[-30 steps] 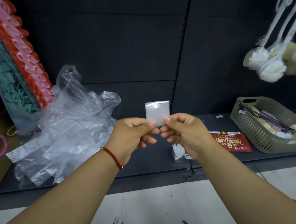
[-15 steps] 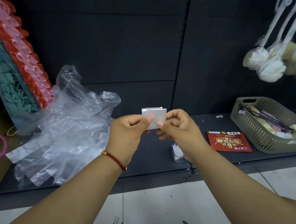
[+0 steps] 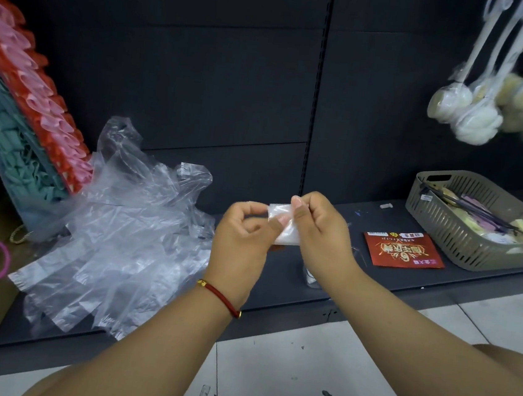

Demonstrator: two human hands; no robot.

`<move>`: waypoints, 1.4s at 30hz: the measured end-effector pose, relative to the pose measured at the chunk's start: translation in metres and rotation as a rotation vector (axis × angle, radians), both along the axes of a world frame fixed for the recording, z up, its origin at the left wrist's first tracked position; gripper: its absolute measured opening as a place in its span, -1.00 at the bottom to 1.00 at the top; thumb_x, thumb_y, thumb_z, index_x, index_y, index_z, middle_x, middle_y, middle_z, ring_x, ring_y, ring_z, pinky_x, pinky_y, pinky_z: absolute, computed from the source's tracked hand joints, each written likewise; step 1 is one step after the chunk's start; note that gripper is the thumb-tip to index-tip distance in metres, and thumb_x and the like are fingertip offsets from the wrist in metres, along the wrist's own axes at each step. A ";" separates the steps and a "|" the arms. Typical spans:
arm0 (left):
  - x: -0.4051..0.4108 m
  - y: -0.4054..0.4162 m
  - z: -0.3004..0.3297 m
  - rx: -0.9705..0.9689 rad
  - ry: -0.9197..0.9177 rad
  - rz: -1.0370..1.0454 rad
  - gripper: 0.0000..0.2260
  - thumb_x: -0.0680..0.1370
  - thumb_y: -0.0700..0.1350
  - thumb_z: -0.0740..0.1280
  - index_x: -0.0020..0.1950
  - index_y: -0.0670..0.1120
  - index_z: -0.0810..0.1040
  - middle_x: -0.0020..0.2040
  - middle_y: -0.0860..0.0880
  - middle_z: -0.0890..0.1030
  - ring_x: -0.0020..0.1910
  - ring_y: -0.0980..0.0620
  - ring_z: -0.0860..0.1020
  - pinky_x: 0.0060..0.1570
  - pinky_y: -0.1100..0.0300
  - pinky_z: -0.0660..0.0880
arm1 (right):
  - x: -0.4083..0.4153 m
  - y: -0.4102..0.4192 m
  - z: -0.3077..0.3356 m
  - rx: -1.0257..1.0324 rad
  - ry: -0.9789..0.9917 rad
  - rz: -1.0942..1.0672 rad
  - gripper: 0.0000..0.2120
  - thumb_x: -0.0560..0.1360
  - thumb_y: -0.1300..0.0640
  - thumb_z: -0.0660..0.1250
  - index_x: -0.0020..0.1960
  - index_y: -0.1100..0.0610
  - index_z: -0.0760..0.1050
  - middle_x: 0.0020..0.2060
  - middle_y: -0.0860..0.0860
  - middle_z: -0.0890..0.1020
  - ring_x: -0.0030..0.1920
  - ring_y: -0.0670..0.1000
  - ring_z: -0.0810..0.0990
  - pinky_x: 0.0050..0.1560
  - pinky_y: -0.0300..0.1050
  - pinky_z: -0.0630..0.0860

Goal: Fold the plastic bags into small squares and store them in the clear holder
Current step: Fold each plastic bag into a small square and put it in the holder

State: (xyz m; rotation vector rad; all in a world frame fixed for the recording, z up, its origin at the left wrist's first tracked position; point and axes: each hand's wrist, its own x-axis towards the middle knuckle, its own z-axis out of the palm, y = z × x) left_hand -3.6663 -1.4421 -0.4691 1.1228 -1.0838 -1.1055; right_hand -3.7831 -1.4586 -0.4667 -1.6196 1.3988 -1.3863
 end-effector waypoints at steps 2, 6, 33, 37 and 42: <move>-0.003 -0.003 0.002 0.094 0.073 -0.001 -0.74 0.58 0.03 0.32 0.10 -0.16 0.52 -0.04 -0.13 0.67 -0.09 -0.08 0.66 -0.31 0.16 0.56 | 0.001 0.001 -0.003 -0.013 0.054 -0.002 -0.70 0.64 0.02 0.17 -0.11 0.24 0.42 -0.32 0.12 0.50 -0.34 -0.10 0.39 -0.34 -0.15 0.36; -0.006 -0.010 -0.003 0.068 -0.130 0.109 -0.54 0.64 0.13 0.16 -0.09 -0.27 0.53 -0.21 -0.27 0.59 -0.30 -0.07 0.53 -0.43 0.11 0.47 | 0.008 0.005 -0.007 -0.027 0.103 -0.001 -0.74 0.64 0.04 0.16 -0.18 0.14 0.38 -0.37 0.02 0.47 -0.39 -0.14 0.36 -0.36 -0.16 0.34; -0.028 -0.012 0.012 -0.235 -0.320 0.230 -0.61 0.64 0.03 0.22 -0.34 -0.09 0.30 -0.44 0.02 0.36 -0.44 0.11 0.32 -0.39 0.17 0.33 | -0.004 0.023 0.012 -0.022 -0.104 -0.042 -0.78 0.63 0.13 0.21 -0.17 0.17 0.42 -0.38 -0.04 0.48 -0.43 -0.17 0.40 -0.44 -0.31 0.37; -0.023 -0.027 0.019 -0.275 -0.396 0.111 -0.60 0.63 0.03 0.25 -0.34 -0.13 0.35 -0.45 0.05 0.34 -0.46 0.15 0.28 -0.41 0.24 0.30 | -0.026 0.015 0.024 0.061 -0.032 0.008 -0.81 0.60 0.13 0.29 -0.18 0.16 0.52 -0.43 -0.02 0.55 -0.54 -0.18 0.45 -0.49 -0.31 0.38; -0.022 -0.050 0.020 -0.291 -0.520 -0.006 -0.60 0.62 0.05 0.26 -0.36 -0.08 0.32 -0.46 0.08 0.31 -0.49 0.16 0.26 -0.46 0.33 0.23 | -0.053 -0.007 0.041 0.236 0.167 0.098 -0.86 0.54 0.11 0.38 -0.14 0.16 0.63 -0.33 0.09 0.65 -0.40 -0.12 0.51 -0.38 -0.30 0.41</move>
